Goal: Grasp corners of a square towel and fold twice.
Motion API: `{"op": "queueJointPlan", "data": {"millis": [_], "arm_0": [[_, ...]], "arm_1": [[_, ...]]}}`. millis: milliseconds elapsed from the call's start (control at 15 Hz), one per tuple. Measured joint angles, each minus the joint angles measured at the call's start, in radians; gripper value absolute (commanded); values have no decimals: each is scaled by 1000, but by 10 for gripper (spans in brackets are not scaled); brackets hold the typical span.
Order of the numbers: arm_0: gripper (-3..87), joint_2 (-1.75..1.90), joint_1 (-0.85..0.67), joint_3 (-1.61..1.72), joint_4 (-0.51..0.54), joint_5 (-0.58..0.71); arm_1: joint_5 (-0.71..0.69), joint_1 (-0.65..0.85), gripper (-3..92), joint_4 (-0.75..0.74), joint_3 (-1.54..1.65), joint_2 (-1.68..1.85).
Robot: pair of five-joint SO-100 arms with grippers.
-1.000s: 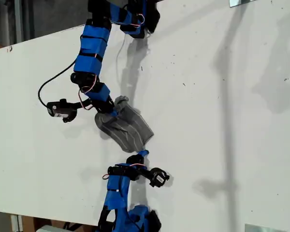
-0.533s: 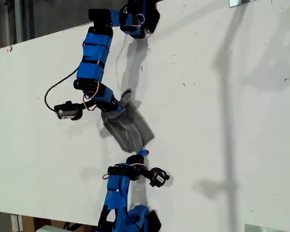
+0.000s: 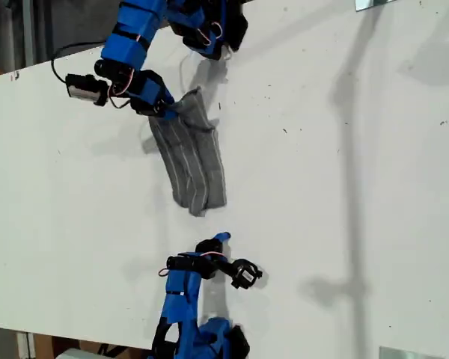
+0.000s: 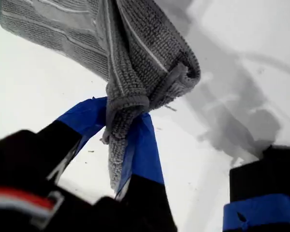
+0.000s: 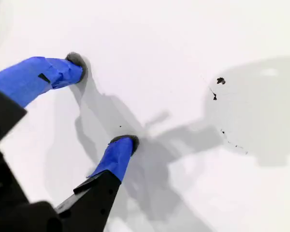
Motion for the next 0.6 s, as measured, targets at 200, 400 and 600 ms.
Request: {"op": "queueJointPlan", "data": {"millis": [200,400,600], "arm_0": [[281,-11,-3,-15,0,9],[281,-18,-5,-21,2,17],[282,-32,-6,-40,20,17]], "arm_1": [[95,54,-1,109,161,273],[176,55,-1,193,236,483],[189,48,-1,193,239,459]]}}
